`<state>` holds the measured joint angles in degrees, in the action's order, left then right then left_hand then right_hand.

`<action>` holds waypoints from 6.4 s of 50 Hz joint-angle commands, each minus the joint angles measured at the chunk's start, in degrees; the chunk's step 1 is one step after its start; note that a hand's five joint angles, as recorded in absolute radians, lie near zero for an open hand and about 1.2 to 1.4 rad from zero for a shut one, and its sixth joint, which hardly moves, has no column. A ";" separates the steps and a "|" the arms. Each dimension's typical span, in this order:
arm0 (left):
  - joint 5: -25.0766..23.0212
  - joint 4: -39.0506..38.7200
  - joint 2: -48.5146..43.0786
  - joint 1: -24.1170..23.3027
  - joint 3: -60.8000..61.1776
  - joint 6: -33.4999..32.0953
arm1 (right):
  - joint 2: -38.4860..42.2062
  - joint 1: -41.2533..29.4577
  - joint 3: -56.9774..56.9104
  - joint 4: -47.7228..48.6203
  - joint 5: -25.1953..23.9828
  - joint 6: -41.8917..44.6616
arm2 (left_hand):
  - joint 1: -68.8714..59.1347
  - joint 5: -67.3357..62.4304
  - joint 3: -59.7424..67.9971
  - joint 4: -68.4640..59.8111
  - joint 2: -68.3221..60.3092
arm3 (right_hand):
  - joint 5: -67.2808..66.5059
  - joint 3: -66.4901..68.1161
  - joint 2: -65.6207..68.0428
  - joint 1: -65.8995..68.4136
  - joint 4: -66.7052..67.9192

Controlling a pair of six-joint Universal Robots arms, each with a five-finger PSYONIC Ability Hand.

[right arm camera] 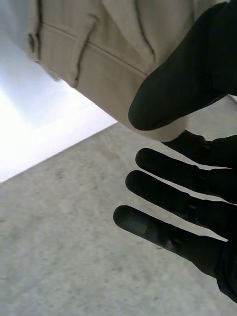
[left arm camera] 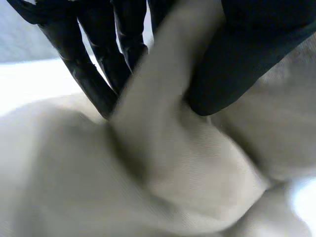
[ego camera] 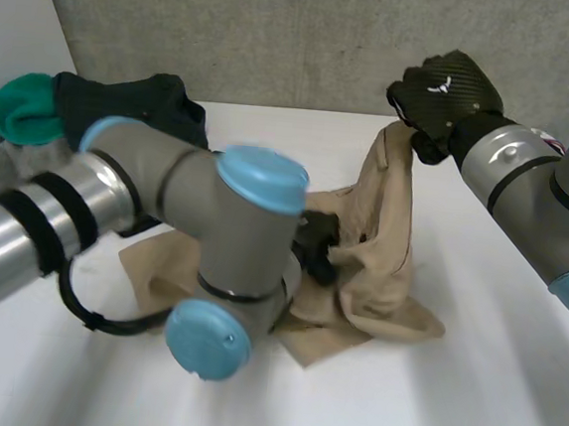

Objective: Fold the laundry.

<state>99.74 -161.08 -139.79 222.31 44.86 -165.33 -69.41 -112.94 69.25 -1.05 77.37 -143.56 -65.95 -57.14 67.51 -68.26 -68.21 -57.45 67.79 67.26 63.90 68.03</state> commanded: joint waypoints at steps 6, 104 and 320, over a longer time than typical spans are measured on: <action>-11.21 6.11 10.94 14.37 -5.30 -22.91 | 2.78 4.84 6.32 -0.62 -0.55 1.45 | -14.05 -12.86 12.49 -11.74 -11.79 | -12.55 12.21 12.74 16.10 11.97; -13.70 27.46 31.77 20.79 -4.93 -40.58 | -11.88 6.07 2.57 1.24 3.67 -10.25 | -14.05 -12.86 12.49 -11.74 -11.79 | -12.55 12.21 12.74 16.10 11.97; -7.18 23.36 43.72 25.89 0.41 -29.43 | -2.91 6.15 -7.11 3.08 -0.72 -21.95 | -14.05 -12.86 12.49 -11.74 -11.79 | -12.55 12.21 12.74 16.10 11.97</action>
<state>95.99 -137.60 -98.56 245.17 47.27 -194.79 -55.70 -112.46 56.55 3.92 84.13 -175.43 -66.91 -56.76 67.97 -68.41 -68.56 -56.35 68.02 67.44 64.84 68.27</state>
